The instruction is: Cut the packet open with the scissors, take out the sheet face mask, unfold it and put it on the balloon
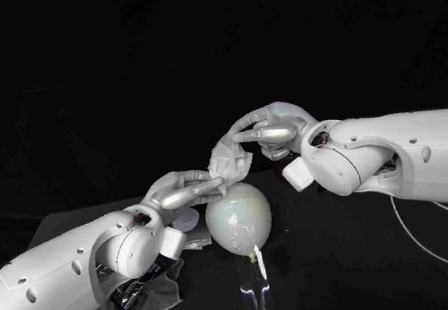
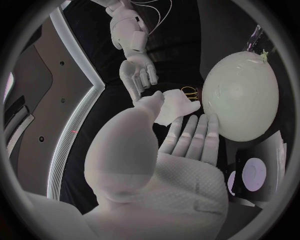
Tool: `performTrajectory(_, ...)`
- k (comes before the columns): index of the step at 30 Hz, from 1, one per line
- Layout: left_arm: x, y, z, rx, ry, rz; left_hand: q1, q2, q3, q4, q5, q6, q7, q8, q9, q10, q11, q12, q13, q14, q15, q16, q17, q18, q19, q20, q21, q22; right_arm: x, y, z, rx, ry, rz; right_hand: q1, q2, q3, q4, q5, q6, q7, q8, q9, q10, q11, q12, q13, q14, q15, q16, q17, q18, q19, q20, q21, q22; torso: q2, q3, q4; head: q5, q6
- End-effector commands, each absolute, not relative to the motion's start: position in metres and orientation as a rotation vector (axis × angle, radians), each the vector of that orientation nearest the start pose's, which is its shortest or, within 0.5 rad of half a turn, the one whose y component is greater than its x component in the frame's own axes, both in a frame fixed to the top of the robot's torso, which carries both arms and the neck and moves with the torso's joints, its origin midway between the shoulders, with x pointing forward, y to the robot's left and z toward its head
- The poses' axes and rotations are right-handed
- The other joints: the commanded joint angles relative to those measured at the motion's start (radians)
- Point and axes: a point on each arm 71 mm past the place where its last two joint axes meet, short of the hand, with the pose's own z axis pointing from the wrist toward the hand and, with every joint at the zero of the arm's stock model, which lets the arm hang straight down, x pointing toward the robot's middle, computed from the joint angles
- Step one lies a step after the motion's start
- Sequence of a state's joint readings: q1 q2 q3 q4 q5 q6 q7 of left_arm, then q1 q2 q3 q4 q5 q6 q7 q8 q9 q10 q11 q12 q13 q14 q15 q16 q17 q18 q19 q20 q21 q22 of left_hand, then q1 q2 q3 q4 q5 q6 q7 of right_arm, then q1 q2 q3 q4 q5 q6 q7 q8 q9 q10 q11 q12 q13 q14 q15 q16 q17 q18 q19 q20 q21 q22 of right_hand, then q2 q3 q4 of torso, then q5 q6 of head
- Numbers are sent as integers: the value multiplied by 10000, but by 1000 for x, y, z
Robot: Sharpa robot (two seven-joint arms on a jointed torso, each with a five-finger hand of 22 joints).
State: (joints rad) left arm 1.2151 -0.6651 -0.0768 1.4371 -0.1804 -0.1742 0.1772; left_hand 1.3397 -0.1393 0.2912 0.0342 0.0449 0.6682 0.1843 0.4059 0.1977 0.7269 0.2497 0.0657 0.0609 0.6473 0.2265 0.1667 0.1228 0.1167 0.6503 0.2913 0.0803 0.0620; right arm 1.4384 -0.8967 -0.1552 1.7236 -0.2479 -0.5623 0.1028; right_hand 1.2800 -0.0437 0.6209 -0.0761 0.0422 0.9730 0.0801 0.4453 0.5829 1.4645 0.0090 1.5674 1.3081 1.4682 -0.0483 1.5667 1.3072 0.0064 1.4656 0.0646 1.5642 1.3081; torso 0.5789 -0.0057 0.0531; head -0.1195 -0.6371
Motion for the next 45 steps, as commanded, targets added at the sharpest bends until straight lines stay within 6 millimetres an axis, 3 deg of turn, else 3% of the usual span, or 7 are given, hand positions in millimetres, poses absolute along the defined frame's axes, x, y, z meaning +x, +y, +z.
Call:
performTrajectory(1, 496, 132, -198, -9842, 17317, -15627, 6, 55, -225, 109, 33, 72, 1012, -70, -22, 242, -18, 52, 17, 187, -24, 80, 37, 175, 353, -11, 98, 38, 473, -188, -106, 8463, 15325, 12579, -87, 0, 73, 14, 66, 64, 22, 36, 490, 1063, -26, 34, 2627, 1026, -52, 41, 2636, -64, 1052, -75, 66, 2627, 5, -10, -3, 9, 59)
performTrajectory(3, 497, 132, -197, -9910, 17158, -15670, 49, 46, -441, 219, 33, 88, 987, -86, -39, 483, -46, 73, 28, 335, -53, 146, 66, 222, 658, -11, 168, 67, 473, -187, -105, 8445, 15314, 12593, -87, 0, 73, 14, 66, 64, 22, 36, 490, 1063, -26, 34, 2627, 1026, -52, 41, 2636, -64, 1052, -75, 66, 2627, 3, -13, -2, 17, 74)
performTrajectory(12, 502, 132, -194, -9912, 16298, -15901, 360, 142, -1216, 614, 34, 278, 902, -70, -70, 991, -107, 60, 41, 325, -84, 148, 56, 236, 588, -4, 122, 29, 474, -185, -101, 8368, 15266, 12643, -103, 3, 93, 4, 66, 63, 23, 43, 492, 1063, -25, 34, 2627, 1026, -52, 41, 2636, -64, 1052, -76, 66, 2627, 7, -22, 10, 40, 124)
performTrajectory(24, 499, 120, -187, -9045, 16054, -16514, 1124, 451, -1349, 591, 37, 936, 686, 90, -50, 1329, -257, 83, 51, 488, -157, 194, 82, 211, 411, -6, 51, 15, 475, -182, -101, 8319, 15322, 12687, -103, 3, 93, 4, 66, 63, 23, 43, 492, 1063, -25, 34, 2627, 1026, -52, 41, 2636, -64, 1052, -76, 66, 2627, 13, -9, 15, 85, 62)
performTrajectory(31, 499, 116, -186, -8971, 15891, -16502, 1592, 819, -989, 528, 42, 1423, 534, 61, -122, 1933, -443, 295, 85, 888, -316, 423, 177, 296, 1047, -16, 178, 91, 475, -180, -101, 8292, 15365, 12732, -103, 3, 93, 4, 66, 63, 23, 43, 492, 1063, -25, 34, 2627, 1026, -52, 41, 2636, -64, 1052, -76, 66, 2627, 15, -8, -1, 86, 34)
performTrajectory(40, 503, 114, -186, -9098, 15567, -16092, 2004, 965, -222, 389, 44, 2010, 358, -67, -267, 2563, -645, 483, 70, 1522, -557, 905, 382, 529, 1452, -25, 392, 147, 473, -179, -101, 8261, 15390, 12793, -130, 4, 121, -10, 66, 57, 24, 54, 496, 1063, -25, 34, 2627, 1026, -52, 41, 2636, -64, 1052, -77, 66, 2627, 9, -3, -4, 76, 48)
performTrajectory(45, 504, 111, -185, -9073, 15501, -16054, 2141, 994, 978, 234, 44, 2619, 156, 32, -280, 3277, -888, 630, 57, 2054, -800, 1558, 666, 668, 1994, -133, 761, 278, 474, -180, -101, 8286, 15368, 12746, -130, 4, 121, -10, 66, 57, 24, 54, 496, 1063, -25, 34, 2627, 1026, -52, 41, 2636, -64, 1052, -77, 66, 2627, 8, -5, -7, 65, 53)
